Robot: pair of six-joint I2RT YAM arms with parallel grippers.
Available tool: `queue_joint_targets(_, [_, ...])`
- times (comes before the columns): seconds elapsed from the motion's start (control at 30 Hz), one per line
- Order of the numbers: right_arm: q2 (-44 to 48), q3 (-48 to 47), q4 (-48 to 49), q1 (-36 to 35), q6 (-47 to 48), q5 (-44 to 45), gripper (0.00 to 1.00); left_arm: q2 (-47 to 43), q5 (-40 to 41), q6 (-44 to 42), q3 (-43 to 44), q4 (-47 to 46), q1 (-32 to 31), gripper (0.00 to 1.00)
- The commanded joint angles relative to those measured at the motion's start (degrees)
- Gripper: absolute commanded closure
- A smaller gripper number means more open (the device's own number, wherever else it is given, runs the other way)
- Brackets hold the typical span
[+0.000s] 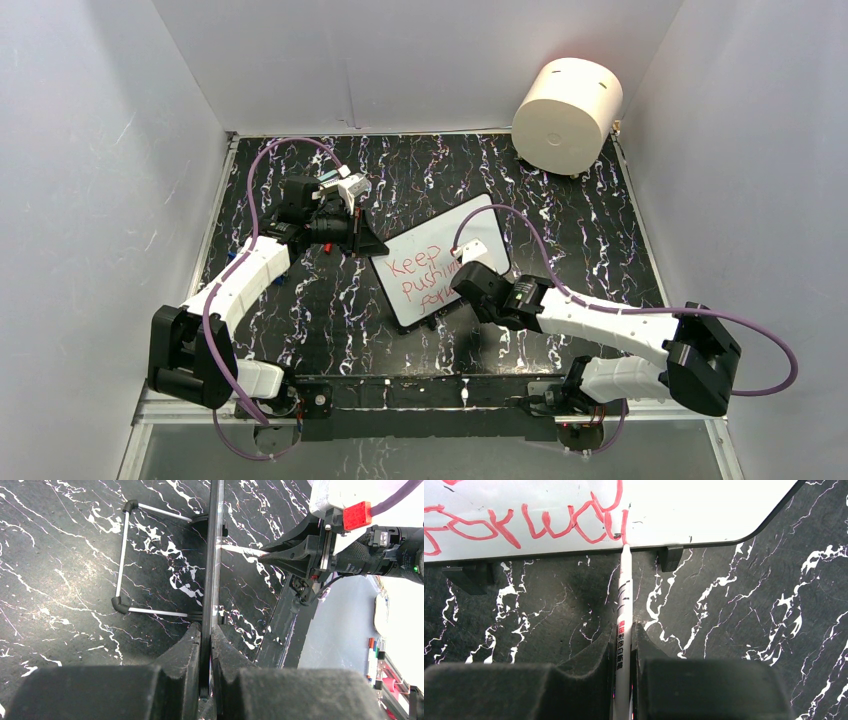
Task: Write a sentence on the whiteboard
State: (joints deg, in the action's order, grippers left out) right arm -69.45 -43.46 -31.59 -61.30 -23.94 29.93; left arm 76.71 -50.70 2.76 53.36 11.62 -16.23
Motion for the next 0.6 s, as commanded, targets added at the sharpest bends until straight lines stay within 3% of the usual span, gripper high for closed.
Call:
queue_joint_targets(0.0, [0.6,-3.6,6.0,0.8,1.2,2.0,1.00,2.8,8.4,-2.1,-1.1,4.4,-0.4,1.00])
queue_joint_targets(0.57, [0.5,-5.1,7.7,1.8,3.2,3.3,1.00,2.8,8.4,-2.1,-1.1,4.6,-0.4,1.00])
